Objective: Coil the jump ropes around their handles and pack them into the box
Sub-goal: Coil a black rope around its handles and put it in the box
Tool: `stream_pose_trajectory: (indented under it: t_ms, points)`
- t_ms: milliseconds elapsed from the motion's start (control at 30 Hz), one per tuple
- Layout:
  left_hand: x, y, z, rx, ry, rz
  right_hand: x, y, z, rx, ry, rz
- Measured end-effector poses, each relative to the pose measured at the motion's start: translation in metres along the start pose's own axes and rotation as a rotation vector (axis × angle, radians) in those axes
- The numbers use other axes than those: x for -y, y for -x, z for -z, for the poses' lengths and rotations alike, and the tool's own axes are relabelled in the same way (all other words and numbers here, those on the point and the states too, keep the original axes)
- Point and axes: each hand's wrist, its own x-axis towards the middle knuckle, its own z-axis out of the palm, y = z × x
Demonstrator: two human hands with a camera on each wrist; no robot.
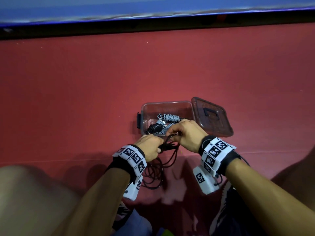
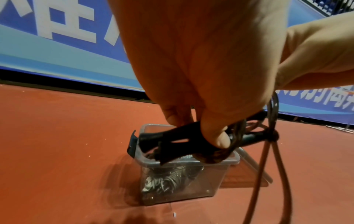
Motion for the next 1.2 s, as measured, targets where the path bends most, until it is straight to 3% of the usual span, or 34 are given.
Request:
stream_pose_trajectory:
  t_ms: [200,333,633,967,1200]
  points:
    - [0.004,0.002,0.005,-0.013,0.179,-0.045,-0.02,-0.005,-0.004,-0.072,0.046,-0.067]
    - [0.008,0.0,0.01,0.001,0.205,-0.076,-0.02,-0.006,-0.001,-0.02,0.085,-0.081]
    - [0.016,-0.009,0.007,-0.019,-0.004,-0.065,-0.011,-0.003,0.009,0.047,0.29,-0.057]
    - [0.014,-0.001,0.013,-0.055,0.485,-0.106,-0.017,0.002,0.003,0.073,0.23,-0.153]
    - [0.014,-0.003,0.009,-0.203,0.68,-0.079,-0.011,0.001,-0.009,0.091,0.075,-0.126]
